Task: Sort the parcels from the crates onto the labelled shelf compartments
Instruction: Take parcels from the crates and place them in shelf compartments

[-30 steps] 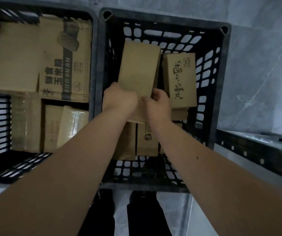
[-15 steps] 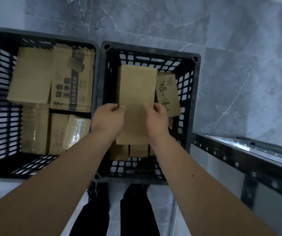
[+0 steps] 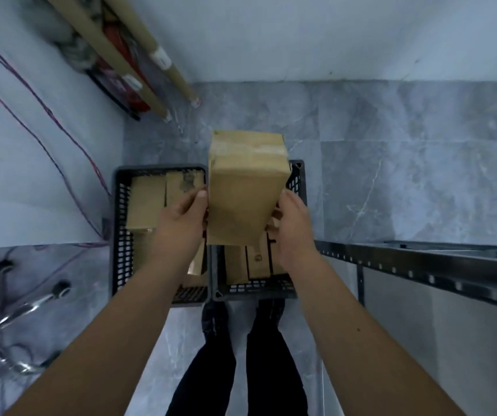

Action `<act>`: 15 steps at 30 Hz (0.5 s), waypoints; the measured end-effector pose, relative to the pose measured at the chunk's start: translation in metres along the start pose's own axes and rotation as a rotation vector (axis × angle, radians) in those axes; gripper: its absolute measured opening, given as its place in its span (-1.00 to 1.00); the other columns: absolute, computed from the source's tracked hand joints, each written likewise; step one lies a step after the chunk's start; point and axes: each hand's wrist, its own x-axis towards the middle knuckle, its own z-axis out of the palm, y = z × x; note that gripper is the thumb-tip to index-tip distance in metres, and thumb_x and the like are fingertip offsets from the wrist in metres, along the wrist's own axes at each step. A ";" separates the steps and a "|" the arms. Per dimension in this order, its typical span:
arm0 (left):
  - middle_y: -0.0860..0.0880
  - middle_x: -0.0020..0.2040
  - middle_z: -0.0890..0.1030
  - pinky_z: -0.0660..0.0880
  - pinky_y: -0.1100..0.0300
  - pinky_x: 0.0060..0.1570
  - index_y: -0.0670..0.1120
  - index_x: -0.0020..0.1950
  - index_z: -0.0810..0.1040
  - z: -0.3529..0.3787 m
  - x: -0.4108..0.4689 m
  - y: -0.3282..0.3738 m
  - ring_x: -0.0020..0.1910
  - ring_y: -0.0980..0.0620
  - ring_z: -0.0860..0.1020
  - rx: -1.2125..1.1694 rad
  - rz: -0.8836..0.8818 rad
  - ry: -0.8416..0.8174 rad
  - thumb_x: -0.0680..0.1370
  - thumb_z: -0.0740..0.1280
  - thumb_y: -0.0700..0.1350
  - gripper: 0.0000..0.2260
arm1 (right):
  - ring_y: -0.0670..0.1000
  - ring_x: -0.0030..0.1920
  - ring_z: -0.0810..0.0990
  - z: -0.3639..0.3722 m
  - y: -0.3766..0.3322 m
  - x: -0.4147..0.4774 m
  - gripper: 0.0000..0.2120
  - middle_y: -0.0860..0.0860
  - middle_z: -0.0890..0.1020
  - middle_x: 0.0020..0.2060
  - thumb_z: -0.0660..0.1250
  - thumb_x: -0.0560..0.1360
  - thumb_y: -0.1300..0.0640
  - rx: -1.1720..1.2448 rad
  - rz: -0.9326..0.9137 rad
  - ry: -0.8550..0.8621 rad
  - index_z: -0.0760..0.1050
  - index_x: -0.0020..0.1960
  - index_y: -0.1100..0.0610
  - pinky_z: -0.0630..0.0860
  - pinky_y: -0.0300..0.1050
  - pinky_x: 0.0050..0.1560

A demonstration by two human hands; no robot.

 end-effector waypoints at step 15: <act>-0.06 -0.18 0.73 0.55 0.04 -0.07 -0.05 -0.17 0.69 -0.093 -0.172 0.211 -0.17 -0.01 0.64 -0.121 0.422 -0.068 0.67 0.36 -0.09 -0.77 | 0.02 -0.16 0.71 0.056 -0.216 -0.244 -0.53 0.09 0.74 -0.18 0.20 0.71 -0.13 -0.015 -0.507 -0.054 0.63 -0.03 0.24 0.62 -0.12 -0.11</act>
